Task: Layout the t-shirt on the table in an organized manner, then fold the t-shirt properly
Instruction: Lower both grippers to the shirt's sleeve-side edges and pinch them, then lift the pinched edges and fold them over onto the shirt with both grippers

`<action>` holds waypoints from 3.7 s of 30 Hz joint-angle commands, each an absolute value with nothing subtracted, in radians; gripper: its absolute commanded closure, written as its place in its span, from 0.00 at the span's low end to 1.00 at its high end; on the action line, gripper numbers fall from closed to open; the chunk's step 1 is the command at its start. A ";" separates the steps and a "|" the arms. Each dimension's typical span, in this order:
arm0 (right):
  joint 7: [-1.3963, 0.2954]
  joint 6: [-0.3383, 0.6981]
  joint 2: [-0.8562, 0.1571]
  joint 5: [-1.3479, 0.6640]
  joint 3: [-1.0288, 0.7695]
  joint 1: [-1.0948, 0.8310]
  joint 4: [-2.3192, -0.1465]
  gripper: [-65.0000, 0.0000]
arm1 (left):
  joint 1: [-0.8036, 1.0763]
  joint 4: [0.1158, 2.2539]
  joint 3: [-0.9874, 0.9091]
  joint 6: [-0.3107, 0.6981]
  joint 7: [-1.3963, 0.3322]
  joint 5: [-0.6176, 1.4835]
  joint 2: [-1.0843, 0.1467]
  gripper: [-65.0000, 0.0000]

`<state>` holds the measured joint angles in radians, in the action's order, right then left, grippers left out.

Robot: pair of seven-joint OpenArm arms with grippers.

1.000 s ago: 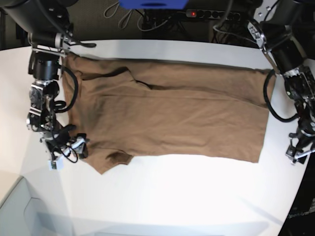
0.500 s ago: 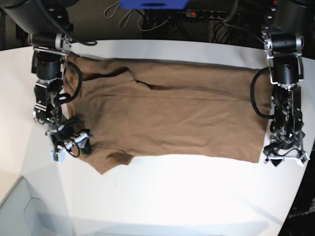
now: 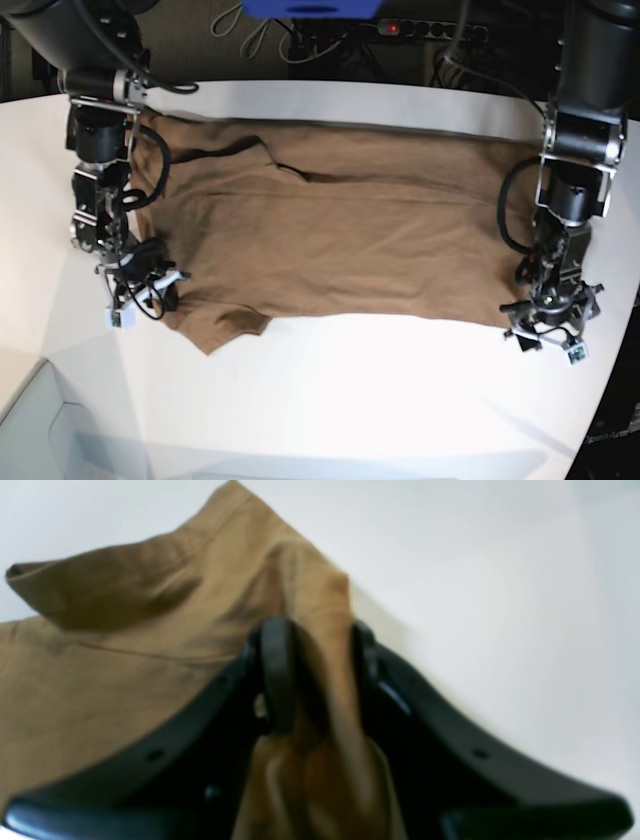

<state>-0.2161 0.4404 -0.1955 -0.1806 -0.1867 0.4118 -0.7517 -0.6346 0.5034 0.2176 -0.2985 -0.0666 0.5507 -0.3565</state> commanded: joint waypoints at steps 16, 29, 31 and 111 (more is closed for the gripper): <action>-0.228 0.446 -0.197 -0.182 -0.186 0.424 -0.760 0.76 | -0.667 0.294 0.338 -0.133 0.156 0.553 -0.274 0.31; -0.222 0.446 -0.197 -0.182 -0.186 0.423 -0.760 0.84 | -0.662 0.297 0.338 -0.124 0.171 0.555 -0.272 0.86; -0.220 0.446 -0.197 -0.183 -0.186 0.424 -0.762 0.89 | -0.662 0.300 0.338 -0.125 0.165 0.555 -0.271 1.00; -0.217 0.593 -0.154 -0.277 -0.297 -0.266 -1.491 0.91 | 0.312 1.666 -0.321 -0.125 -0.306 0.542 -0.351 1.00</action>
